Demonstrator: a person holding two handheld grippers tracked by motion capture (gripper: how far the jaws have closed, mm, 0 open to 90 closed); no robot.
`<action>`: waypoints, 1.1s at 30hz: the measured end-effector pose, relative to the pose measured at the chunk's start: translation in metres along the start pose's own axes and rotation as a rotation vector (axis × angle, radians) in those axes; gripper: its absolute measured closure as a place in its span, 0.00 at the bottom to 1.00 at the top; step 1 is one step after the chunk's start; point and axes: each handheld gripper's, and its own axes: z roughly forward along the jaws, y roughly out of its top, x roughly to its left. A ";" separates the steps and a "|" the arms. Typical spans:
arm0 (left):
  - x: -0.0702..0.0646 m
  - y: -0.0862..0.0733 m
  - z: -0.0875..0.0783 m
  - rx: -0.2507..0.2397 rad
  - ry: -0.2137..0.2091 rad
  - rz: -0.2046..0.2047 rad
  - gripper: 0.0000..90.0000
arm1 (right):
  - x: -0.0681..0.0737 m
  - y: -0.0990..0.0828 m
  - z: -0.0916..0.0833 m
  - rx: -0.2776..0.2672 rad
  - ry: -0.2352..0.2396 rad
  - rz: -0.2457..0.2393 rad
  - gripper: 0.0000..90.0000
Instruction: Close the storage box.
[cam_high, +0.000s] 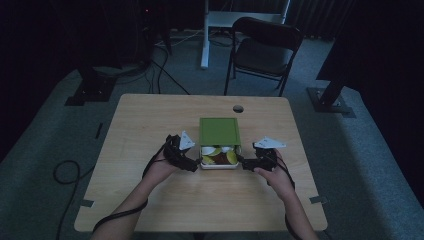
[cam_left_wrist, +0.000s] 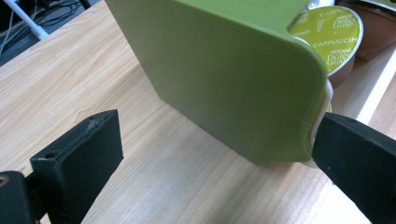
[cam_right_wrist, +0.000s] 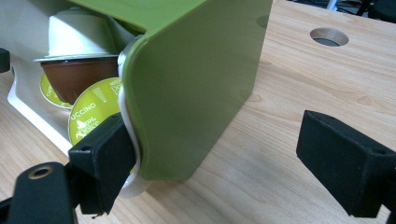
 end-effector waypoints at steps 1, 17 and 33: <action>0.001 0.001 0.000 0.002 -0.001 -0.003 0.02 | -0.001 0.000 0.001 0.000 0.001 0.001 0.14; -0.003 0.002 -0.003 -0.002 0.015 -0.004 0.04 | 0.001 0.002 -0.003 -0.022 -0.002 0.010 0.15; -0.012 -0.007 -0.024 -0.051 -0.054 -0.053 0.04 | 0.007 -0.009 -0.027 -0.071 0.010 0.053 0.13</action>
